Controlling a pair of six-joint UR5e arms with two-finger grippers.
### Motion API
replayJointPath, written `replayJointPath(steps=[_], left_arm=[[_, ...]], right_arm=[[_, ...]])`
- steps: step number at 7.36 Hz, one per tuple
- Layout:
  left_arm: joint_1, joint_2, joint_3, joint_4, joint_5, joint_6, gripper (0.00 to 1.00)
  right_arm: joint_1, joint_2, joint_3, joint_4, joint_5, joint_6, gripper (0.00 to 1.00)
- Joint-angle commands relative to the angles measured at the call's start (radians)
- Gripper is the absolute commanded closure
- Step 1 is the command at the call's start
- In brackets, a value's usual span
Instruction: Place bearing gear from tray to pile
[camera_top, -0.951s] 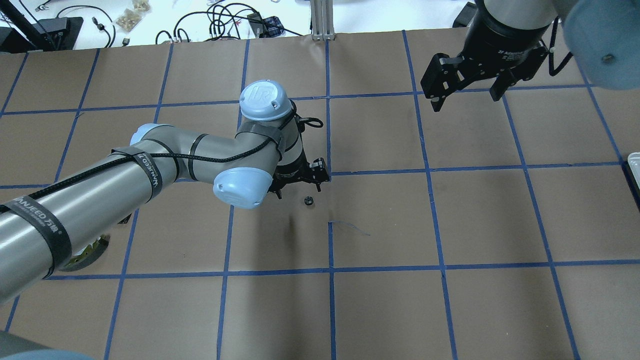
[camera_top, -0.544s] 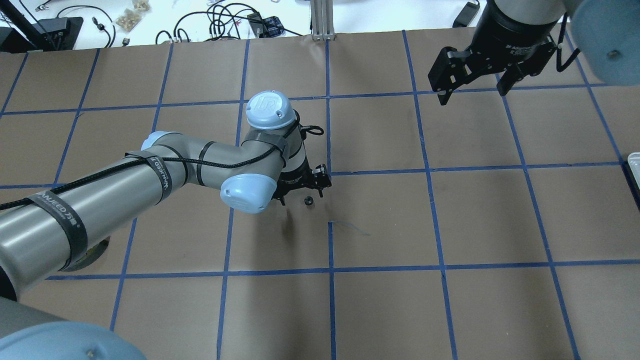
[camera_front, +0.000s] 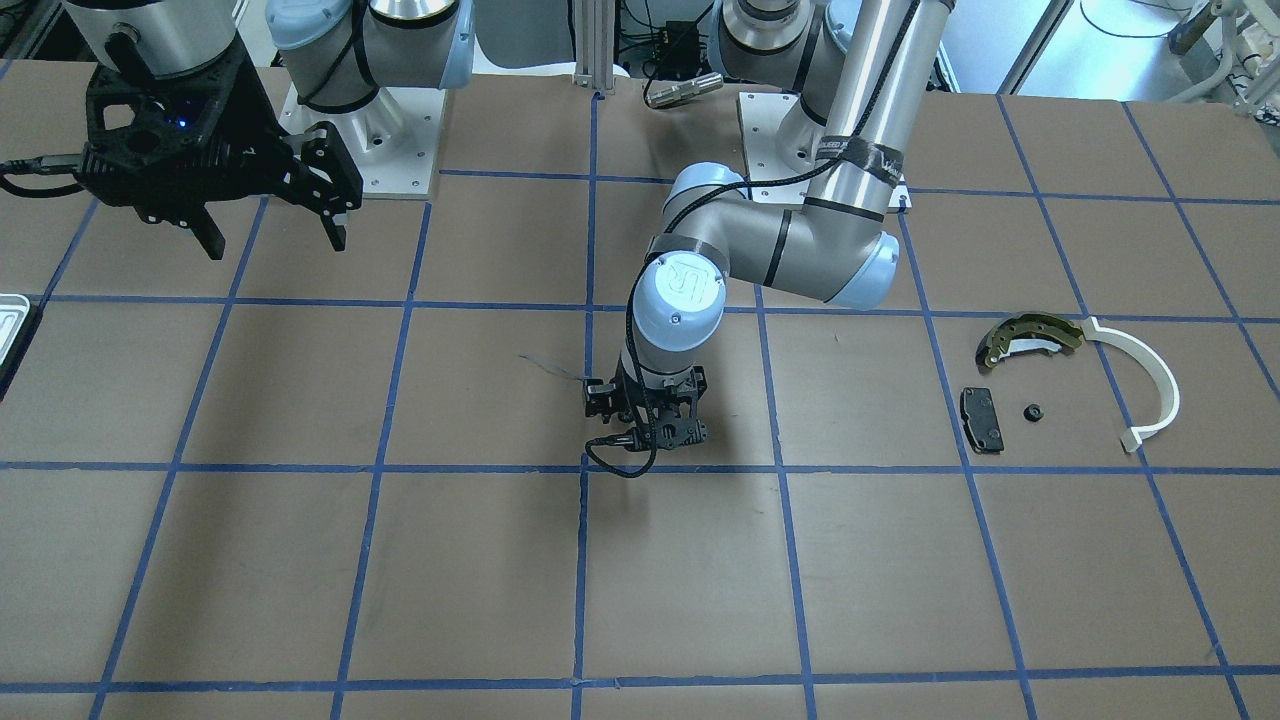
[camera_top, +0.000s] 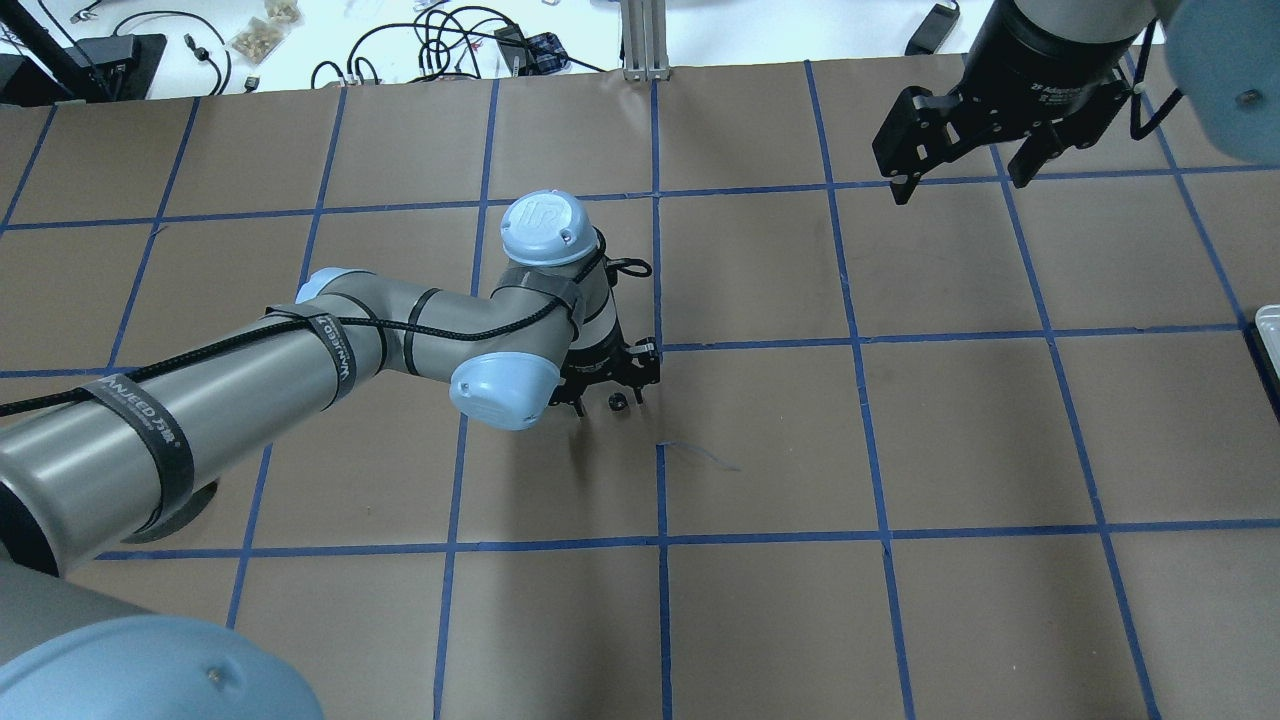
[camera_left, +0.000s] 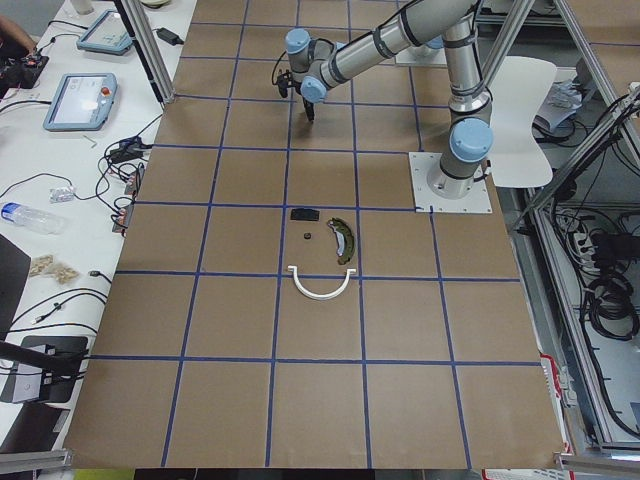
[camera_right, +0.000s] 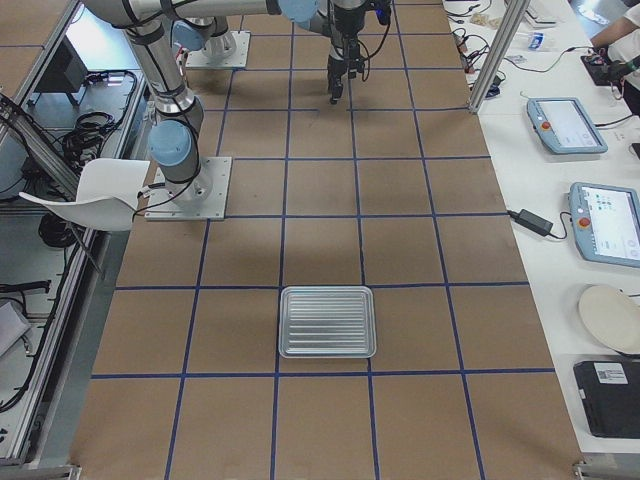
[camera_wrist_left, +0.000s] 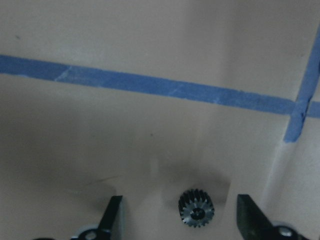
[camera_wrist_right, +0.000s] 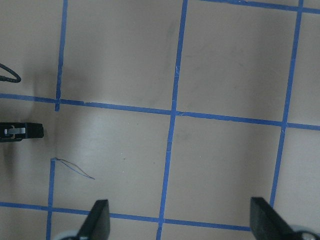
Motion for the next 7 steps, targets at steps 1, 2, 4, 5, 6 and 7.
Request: replayJointPath(steps=[1,2,4,5,6,7], left_arm=[[0.000,0.001,0.000,-0.001,0.003,0.004,1.00],[-0.002,0.002,0.000,-0.001,0.002,0.004,1.00],[0.011,0.030,0.013,-0.014,0.002,0.014,1.00],[0.030,0.036,0.040,-0.029,0.005,0.023,1.00],[0.075,0.045,0.103,-0.118,0.008,0.104,1.00],[0.137,0.060,0.184,-0.258,0.011,0.187,1.00]], right_arm=[[-0.005,0.000,0.010,-0.001,-0.006,0.018,0.00],[-0.018,0.000,0.016,0.013,-0.006,0.021,0.00],[-0.031,-0.003,0.018,0.015,-0.004,0.051,0.00],[-0.026,-0.006,0.018,0.019,-0.004,0.086,0.00],[-0.026,-0.006,0.019,0.010,-0.004,0.093,0.00],[-0.026,-0.006,0.019,0.016,-0.004,0.093,0.00]])
